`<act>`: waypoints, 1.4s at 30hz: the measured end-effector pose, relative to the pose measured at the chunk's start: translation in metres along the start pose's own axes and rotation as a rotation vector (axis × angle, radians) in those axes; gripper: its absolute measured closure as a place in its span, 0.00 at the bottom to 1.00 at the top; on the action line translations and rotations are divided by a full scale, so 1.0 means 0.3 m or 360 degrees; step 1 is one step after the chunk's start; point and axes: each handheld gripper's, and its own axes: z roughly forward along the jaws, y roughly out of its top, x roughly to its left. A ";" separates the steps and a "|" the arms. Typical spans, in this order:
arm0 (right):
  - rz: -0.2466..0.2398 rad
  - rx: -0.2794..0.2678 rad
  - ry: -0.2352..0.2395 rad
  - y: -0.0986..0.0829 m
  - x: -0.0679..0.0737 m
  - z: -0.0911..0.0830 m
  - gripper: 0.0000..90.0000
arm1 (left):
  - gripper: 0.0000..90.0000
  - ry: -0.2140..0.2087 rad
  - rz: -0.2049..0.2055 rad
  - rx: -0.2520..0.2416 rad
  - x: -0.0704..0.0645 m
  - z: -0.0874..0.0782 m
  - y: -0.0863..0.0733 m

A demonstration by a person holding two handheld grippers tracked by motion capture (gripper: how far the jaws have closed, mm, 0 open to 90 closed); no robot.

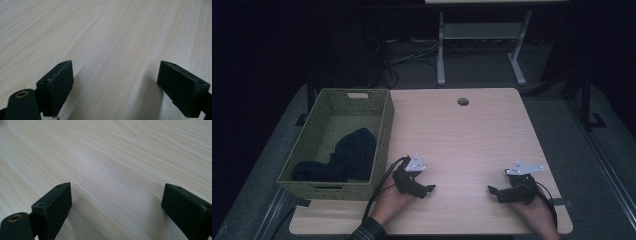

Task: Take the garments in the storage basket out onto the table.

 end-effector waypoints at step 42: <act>0.0002 0.0005 0.0002 0.000 0.000 0.000 0.10 | 0.16 0.0007 -0.0084 0.0045 -0.004 -0.019 0.039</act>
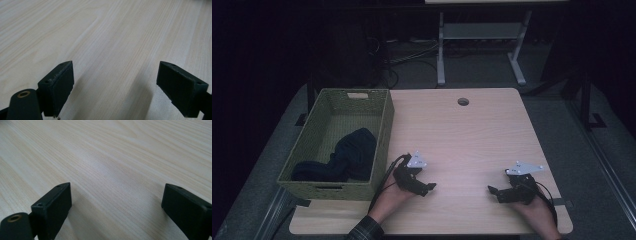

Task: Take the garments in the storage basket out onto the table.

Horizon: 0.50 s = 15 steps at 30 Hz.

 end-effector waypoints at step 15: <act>0.0000 -0.0001 0.0000 0.000 0.000 0.000 0.10 | 0.16 -0.0014 -0.0019 -0.0029 0.005 -0.027 0.020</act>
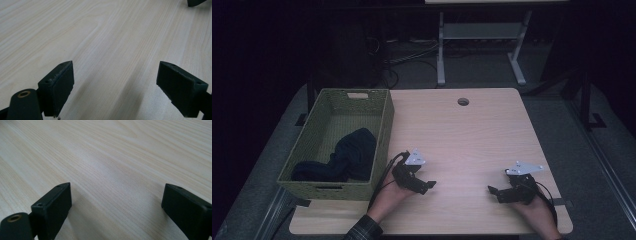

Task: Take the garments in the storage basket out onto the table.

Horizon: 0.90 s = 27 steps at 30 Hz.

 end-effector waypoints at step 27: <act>-0.0001 0.0000 0.0001 0.000 -0.001 0.000 0.10 | 0.16 -0.0027 -0.0039 -0.0045 0.004 -0.045 0.034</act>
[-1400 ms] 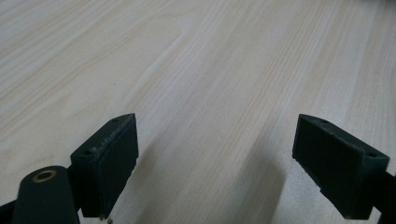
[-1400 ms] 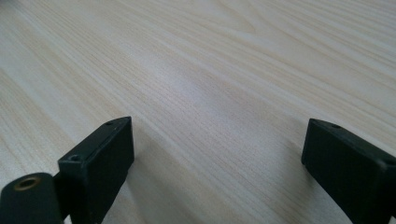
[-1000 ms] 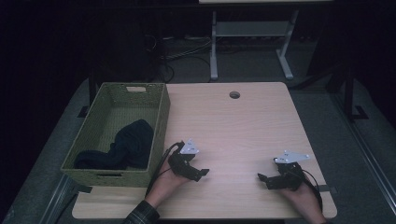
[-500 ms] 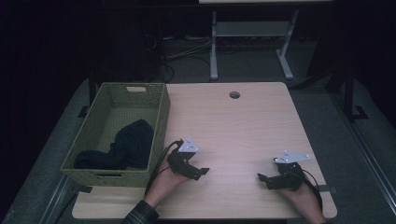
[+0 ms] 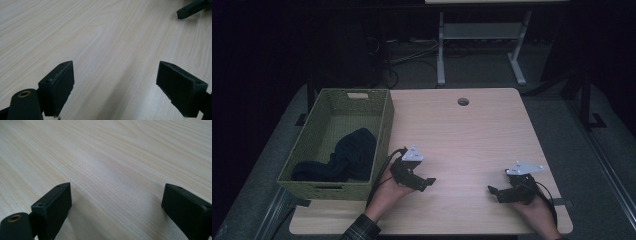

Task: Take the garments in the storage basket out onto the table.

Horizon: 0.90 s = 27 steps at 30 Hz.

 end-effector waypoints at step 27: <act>0.0001 0.0000 0.0000 0.000 0.000 0.000 0.10 | 0.16 -0.0007 0.0019 -0.0026 -0.001 -0.049 0.046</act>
